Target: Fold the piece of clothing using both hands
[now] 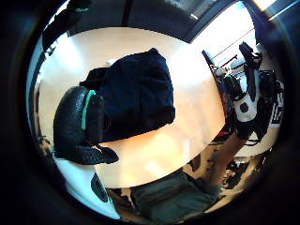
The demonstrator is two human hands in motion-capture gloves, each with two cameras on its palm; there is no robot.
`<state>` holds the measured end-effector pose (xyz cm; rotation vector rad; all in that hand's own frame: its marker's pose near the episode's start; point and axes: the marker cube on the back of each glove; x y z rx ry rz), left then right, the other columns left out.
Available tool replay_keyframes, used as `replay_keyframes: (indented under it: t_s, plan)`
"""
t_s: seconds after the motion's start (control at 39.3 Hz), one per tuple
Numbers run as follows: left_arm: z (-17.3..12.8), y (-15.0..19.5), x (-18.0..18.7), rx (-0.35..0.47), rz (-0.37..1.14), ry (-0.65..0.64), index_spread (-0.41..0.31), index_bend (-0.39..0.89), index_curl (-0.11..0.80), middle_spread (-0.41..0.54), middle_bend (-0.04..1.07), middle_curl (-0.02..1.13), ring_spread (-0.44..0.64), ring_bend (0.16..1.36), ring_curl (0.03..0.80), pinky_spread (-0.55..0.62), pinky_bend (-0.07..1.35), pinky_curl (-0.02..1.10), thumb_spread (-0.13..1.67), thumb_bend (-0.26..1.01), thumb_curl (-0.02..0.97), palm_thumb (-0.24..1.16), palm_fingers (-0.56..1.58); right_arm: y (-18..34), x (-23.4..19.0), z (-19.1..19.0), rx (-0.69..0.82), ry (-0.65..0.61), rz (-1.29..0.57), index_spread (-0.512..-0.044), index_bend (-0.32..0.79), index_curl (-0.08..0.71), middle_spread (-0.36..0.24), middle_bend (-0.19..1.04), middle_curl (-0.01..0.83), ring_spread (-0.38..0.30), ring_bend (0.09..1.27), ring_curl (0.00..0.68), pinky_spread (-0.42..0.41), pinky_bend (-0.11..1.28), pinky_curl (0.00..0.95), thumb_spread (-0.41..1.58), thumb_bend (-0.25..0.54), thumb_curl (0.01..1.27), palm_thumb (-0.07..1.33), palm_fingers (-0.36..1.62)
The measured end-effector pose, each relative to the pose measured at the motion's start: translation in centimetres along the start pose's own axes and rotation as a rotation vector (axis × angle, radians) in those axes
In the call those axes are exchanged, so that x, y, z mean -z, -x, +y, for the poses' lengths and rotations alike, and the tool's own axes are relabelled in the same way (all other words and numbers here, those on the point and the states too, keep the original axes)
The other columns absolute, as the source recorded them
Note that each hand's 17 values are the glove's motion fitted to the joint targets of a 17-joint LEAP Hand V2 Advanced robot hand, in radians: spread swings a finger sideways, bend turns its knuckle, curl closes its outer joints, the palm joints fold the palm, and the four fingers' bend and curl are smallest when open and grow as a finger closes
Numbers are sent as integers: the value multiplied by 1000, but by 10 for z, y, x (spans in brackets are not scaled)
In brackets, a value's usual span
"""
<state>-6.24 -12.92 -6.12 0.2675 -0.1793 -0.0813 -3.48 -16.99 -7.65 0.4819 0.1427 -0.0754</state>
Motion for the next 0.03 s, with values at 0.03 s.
replay_keyframes:
  t_s: [0.03]
  plan:
    - [-6,0,5,-2,-17,-55,-119,112,310,-96,238,438,11,545,358,316,203,326,1390,135,326,499,559,5,-5,11,0,83,-33,-303,246,289,51,130,366,141,191,283,277,540,320,1246,-23,495,893,255]
